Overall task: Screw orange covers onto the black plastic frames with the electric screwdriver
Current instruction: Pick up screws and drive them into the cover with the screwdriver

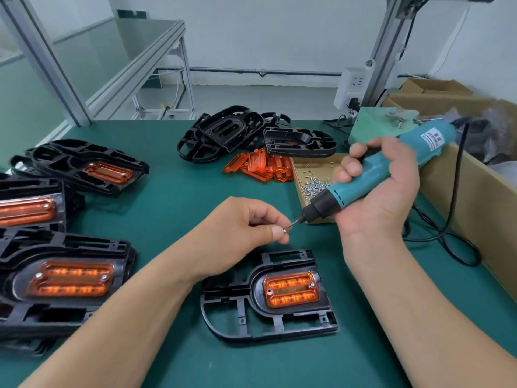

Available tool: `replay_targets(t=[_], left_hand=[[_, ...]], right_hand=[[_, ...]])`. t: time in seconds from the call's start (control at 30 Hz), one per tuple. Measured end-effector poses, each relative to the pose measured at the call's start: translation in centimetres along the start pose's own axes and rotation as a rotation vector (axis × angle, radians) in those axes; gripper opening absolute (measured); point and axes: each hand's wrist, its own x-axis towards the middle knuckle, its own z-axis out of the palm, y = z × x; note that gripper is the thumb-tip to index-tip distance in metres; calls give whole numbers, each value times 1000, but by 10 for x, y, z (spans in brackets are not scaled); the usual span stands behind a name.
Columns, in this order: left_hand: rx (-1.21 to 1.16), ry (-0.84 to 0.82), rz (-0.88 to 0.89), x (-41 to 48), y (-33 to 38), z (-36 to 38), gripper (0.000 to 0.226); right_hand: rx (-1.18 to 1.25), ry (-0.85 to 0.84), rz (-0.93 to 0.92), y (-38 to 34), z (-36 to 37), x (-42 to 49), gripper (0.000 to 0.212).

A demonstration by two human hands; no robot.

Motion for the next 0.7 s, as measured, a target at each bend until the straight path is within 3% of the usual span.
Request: replay_targets(t=[0.7], left_hand=[[-43,11,-14,-4,5,-2,13]], right_hand=[[22,-48,-9,-4,3,-3,16]])
